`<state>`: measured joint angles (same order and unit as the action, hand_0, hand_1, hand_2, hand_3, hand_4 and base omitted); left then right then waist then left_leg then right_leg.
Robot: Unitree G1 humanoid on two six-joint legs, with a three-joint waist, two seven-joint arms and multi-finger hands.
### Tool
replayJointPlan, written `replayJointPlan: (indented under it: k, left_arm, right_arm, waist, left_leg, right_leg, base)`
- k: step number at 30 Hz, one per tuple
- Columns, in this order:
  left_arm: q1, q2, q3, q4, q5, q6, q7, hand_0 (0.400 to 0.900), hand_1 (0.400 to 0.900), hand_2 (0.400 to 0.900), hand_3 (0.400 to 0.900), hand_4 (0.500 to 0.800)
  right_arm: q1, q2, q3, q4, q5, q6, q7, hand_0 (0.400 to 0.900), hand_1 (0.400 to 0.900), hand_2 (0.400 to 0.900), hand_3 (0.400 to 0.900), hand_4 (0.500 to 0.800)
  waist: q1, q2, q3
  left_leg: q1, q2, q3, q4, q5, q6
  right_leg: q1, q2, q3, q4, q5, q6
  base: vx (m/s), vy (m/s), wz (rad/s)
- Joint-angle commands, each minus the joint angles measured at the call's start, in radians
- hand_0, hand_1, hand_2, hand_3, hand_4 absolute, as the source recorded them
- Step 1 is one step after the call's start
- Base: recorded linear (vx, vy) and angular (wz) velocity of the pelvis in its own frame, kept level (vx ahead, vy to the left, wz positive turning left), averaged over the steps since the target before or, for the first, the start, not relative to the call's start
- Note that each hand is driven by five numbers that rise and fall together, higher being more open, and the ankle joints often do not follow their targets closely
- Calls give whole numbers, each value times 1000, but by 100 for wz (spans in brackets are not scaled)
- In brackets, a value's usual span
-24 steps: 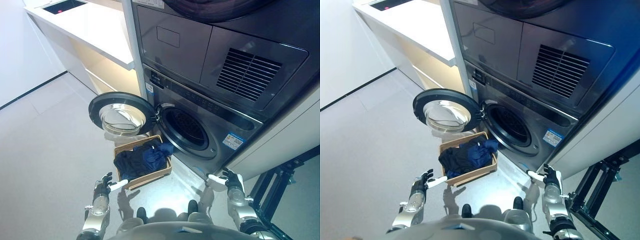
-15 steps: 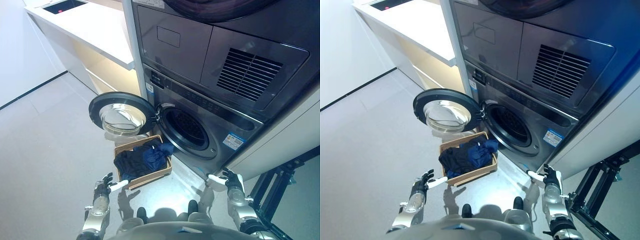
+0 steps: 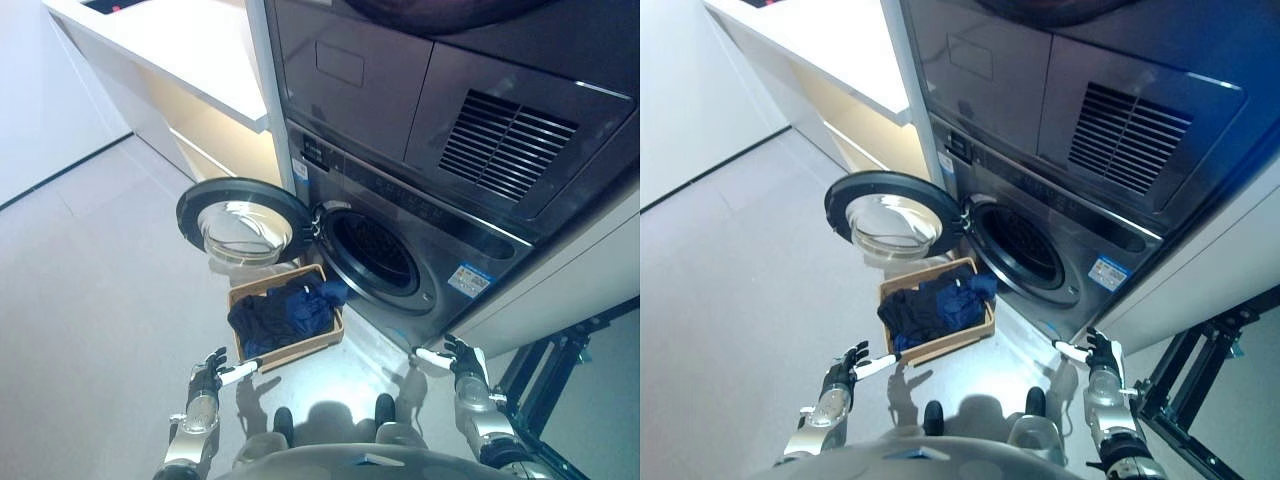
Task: Put the clothes in the basket into the washing machine.
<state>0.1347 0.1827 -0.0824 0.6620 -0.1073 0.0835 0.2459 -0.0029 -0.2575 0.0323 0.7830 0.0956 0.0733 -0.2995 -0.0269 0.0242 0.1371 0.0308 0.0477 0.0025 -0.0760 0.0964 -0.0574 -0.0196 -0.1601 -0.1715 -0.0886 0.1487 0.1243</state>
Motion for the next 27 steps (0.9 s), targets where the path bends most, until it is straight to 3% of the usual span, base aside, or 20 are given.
replayJointPlan:
  k: [1,9,17,27]
  left_arm:
    - [-66,67,9,-48,-7,-59,4,900,900,900,900,800]
    - [-62,92,-52,-146,-37,-76,-5,900,900,900,900,800]
    - [-96,125,-132,-229,-65,-109,16,900,900,900,900,800]
    - [-140,156,-250,-371,-83,-152,52,900,900,900,900,800]
  right_arm:
    - [-168,-46,43,-66,-23,-33,2,900,900,900,900,800]
    - [-392,-70,126,-43,17,-35,-1,900,900,900,900,800]
    - [-692,-136,199,75,-35,-41,-90,900,900,900,900,800]
    - [-996,-273,275,264,-88,-48,-162,900,900,900,900,800]
  waist:
    - [29,-35,111]
    - [81,-35,219]
    - [143,-18,335]
    - [197,30,383]
  left_leg:
    - [-78,-37,-19,105,-85,13]
    - [-227,-50,-32,170,-71,12]
    - [-423,-61,-38,268,-71,16]
    - [-666,-99,-54,379,-87,24]
  right_leg:
    - [-33,15,30,124,-105,14]
    - [-156,0,27,134,-60,18]
    - [-325,-24,26,180,-32,22]
    - [-547,-60,19,259,-31,28]
  base:
    - [-113,12,7]
    - [-112,41,7]
    - [-132,66,7]
    - [-66,54,13]
